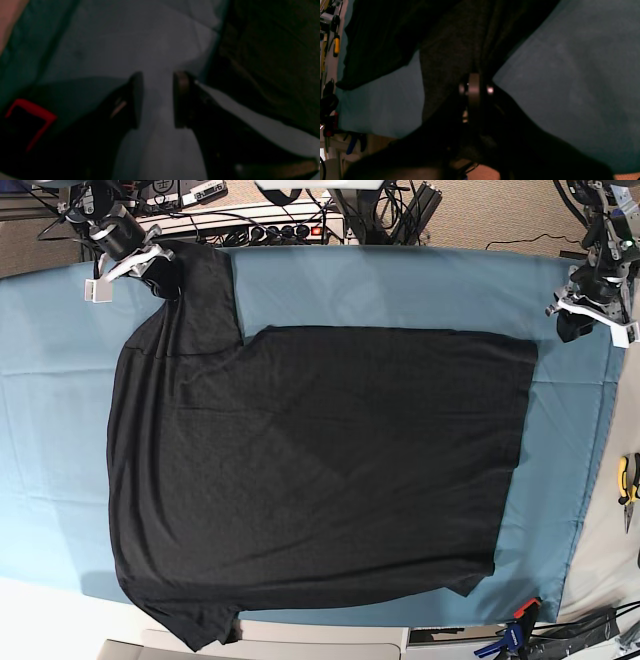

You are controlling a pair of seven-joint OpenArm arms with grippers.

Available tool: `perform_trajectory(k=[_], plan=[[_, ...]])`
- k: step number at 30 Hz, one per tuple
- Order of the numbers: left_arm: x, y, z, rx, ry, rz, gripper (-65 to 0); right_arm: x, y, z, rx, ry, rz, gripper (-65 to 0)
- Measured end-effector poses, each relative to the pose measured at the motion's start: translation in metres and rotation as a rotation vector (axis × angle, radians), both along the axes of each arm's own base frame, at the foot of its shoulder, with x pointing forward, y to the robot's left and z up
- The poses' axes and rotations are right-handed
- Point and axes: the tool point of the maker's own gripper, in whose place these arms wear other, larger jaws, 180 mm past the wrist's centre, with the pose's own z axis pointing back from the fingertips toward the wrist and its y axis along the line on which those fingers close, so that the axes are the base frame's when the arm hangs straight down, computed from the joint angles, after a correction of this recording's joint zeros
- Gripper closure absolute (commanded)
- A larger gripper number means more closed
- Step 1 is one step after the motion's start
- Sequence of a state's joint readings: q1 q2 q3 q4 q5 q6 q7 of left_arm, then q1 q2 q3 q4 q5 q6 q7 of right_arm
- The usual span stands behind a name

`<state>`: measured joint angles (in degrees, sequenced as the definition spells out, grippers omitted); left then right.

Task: Fold the T-shirt properly
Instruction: 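Grasp the other shoulder corner with the left gripper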

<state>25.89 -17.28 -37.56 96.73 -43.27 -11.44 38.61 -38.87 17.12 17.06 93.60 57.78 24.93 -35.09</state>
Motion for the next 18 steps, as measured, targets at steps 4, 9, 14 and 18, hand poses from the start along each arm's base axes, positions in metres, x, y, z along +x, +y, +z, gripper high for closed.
perform_trajectory(k=[4,9,14,18], plan=[[0.003,-0.013,0.002,-0.06,-0.032,-0.017,-21.1,0.0,0.0,0.0,0.0,0.0,0.0,0.0],[0.007,-0.027,0.006,-0.11,-0.077,-0.048,-21.1,0.001,0.0,0.0,0.0,-0.002,0.001,0.0],[0.017,-0.031,0.012,-0.108,-0.109,-0.08,-21.1,0.001,0.0,0.0,0.0,-0.002,0.002,0.0],[0.025,-0.034,0.007,-0.127,-0.115,-0.086,-21.2,0.001,0.001,0.0,0.001,0.001,0.004,0.0]])
